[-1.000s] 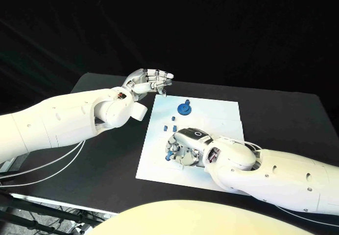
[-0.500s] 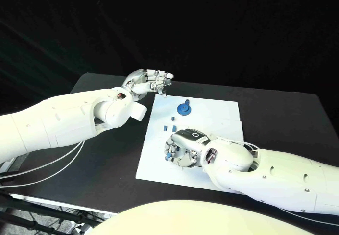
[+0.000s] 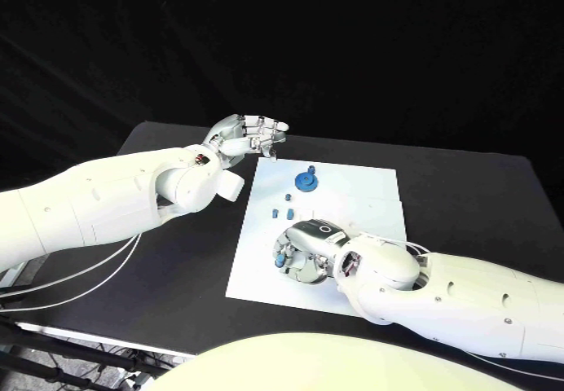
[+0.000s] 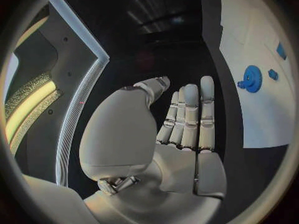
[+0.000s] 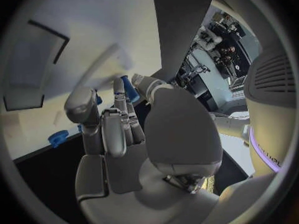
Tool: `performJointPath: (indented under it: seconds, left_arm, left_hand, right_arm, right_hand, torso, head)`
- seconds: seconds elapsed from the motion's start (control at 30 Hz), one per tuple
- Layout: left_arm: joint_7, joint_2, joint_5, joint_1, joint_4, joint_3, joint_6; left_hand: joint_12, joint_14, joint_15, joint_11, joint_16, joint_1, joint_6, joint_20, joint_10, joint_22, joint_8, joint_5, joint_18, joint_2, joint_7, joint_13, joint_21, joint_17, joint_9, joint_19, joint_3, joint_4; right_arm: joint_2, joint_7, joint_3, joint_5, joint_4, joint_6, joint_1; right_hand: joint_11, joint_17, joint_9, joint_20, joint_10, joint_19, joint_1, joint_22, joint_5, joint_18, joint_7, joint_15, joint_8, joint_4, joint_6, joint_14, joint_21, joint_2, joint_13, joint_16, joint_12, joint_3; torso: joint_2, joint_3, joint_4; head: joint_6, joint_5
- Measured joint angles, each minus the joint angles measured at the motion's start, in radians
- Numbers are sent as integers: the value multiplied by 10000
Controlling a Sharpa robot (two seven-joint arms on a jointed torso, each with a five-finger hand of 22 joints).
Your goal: Assemble the parts on the task board
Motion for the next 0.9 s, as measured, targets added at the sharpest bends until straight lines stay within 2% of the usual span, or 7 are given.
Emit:
performJointPath:
  seconds: [0.13, 0.37, 0.57, 0.63, 0.7, 0.8, 0.9]
  left_arm:
    - [-8, -3, 0, -2, -1, 0, 5]
    - [-18, -9, 0, -2, -6, -2, 15]
    - [-29, -29, 0, -1, -19, -5, 24]
    - [-32, -33, 0, -1, -22, -7, 26]
    - [-34, -36, 0, -1, -26, -7, 28]
    - [-35, -43, -2, -1, -29, -11, 32]
    - [-35, -57, -3, -1, -30, -12, 37]
  left_hand:
    - [0, 0, 0, 0, 0, 0, 0, 0, 0, 0, 0, 0, 1, 0, 0, 0, 0, 0, 0, 0, 0, 0]
    - [0, 0, 0, 0, 0, 0, 0, 0, 0, 1, 0, 0, 0, 0, 0, 1, 1, 0, 0, 0, -28, -29]
    - [0, 0, 0, 0, 0, 0, 0, 0, 0, 1, 0, 0, 1, 0, 0, 1, 1, 1, 0, 0, -28, -29]
    - [0, 0, 0, 0, 0, 0, 0, 0, 1, 1, 0, 0, 0, 0, 0, 1, 1, 1, 0, 0, -28, -29]
    - [2, 0, 0, -1, 0, 0, 0, 0, 1, 1, 0, 0, 1, 0, 0, 1, 1, -1, 0, 0, -28, -29]
    - [36, 0, 0, -1, 0, 0, 1, 0, 1, -10, 0, 0, 0, 0, 0, -7, 1, -11, 0, 0, -28, -29]
    - [36, 0, 0, -1, 0, 0, 1, 0, 1, -10, -1, 0, 1, 0, 0, -7, 1, -11, 0, 0, -28, -29]
  right_arm:
    - [-59, -27, 0, 2, 23, -52, -1]
    - [-273, -31, 0, 7, 214, -244, 0]
    - [-676, 113, 11, 65, 580, -763, 92]
    - [-911, 214, 25, 131, 763, -1042, 182]
    - [-1182, 313, 52, 224, 942, -1283, 301]
    - [-1758, 480, 101, 580, 1227, -1629, 591]
    - [-2374, 605, 133, 1299, 1439, -1831, 909]
  right_hand:
    - [-46, -90, -61, 0, -118, 0, -29, -71, 0, 0, 1, 0, -177, -18, -339, 0, -205, -102, 8, -71, -37, -66]
    - [-67, -129, -123, 0, -211, 0, -26, -92, 0, 0, -2, 0, -368, -31, -663, 0, -273, -100, 36, -77, -59, -191]
    - [-109, -96, -160, 0, -169, 0, 15, -44, 0, 0, -29, 0, -504, -101, -910, 0, -191, -138, 127, -77, 76, -260]
    - [-177, -72, -160, 0, -101, 0, 44, -20, 0, 0, -30, 0, -504, -129, -910, 0, -191, -108, 164, -77, 136, -288]
    - [-155, -66, -160, 0, -77, 0, 80, -19, 0, 1, -29, -1, -504, -129, -910, 0, -191, -72, 176, -77, 176, -288]
    - [-155, -55, -160, -39, 64, 40, 80, -5, 0, 0, -30, -1, -504, -156, -910, 0, -147, -72, 244, -77, 293, -370]
    - [-89, -145, -128, -74, 207, 5, 80, -83, 0, -1, 19, -1, -504, -138, -784, 0, -342, -72, 376, -77, 483, -529]
  torso:
    - [0, 4, 0]
    - [0, 6, -1]
    - [-1, 6, -1]
    - [-5, 1, -7]
    - [-9, -2, -8]
    - [-17, -6, -12]
    - [-27, -12, -12]
  head:
    - [0, -9]
    - [0, -11]
    - [0, -37]
    - [0, -60]
    - [0, -81]
    - [0, -129]
    - [0, -233]
